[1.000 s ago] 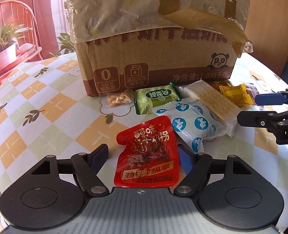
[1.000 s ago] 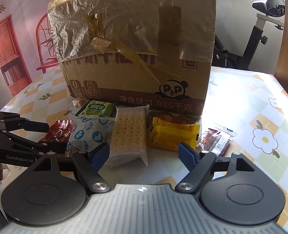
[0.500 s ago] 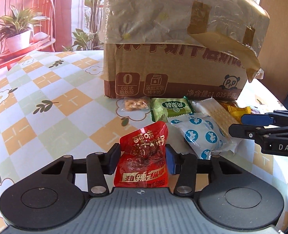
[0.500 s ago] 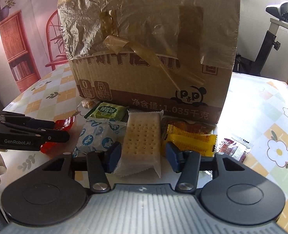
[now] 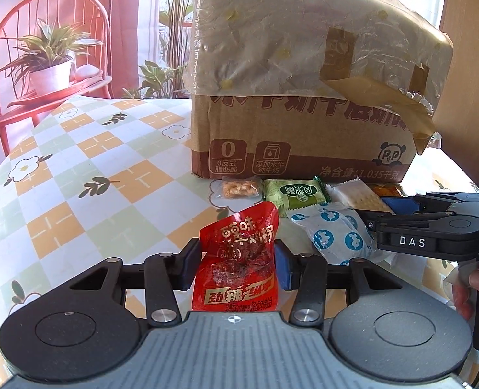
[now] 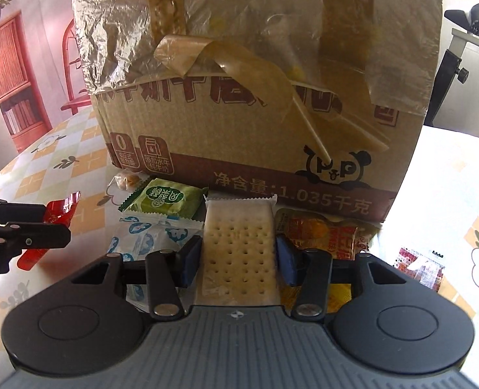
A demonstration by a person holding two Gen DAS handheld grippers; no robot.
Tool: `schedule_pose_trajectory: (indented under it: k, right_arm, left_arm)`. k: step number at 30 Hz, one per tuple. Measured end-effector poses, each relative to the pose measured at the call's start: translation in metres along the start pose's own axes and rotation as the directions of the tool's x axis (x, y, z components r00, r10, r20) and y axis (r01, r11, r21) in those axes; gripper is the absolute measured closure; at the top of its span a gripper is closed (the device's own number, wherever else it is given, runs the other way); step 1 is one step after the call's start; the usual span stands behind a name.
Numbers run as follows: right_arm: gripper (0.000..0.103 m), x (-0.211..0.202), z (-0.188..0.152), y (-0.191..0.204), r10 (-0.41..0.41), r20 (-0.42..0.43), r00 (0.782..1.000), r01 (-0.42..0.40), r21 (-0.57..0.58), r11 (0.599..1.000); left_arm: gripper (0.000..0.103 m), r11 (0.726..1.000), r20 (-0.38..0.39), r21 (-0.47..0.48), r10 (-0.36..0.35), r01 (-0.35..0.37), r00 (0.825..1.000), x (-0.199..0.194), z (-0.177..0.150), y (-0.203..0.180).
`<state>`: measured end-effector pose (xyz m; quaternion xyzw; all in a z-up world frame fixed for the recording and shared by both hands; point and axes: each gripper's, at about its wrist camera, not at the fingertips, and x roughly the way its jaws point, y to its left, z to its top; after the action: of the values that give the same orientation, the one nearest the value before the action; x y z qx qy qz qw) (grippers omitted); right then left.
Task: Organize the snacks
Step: 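Lift the red bag with the left gripper and carry it over the box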
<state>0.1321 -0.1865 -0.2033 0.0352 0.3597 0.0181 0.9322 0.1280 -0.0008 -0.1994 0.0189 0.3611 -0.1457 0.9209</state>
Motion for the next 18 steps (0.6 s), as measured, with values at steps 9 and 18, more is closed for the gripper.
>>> schedule_pose_trajectory:
  k: [9,18]
  right_arm:
    - [0.054,-0.008,-0.012,0.006,0.002,0.031,1.0,-0.001,-0.036,0.999]
    - [0.054,-0.009,-0.014,0.008,0.004,0.036,0.999,-0.002,-0.049,0.999]
  left_arm:
    - [0.053,1.0,0.002,-0.016,0.027,-0.027,1.0,-0.004,0.0,0.002]
    - [0.053,0.999,0.008,-0.019,0.039,-0.039,0.999,-0.008,-0.002,0.001]
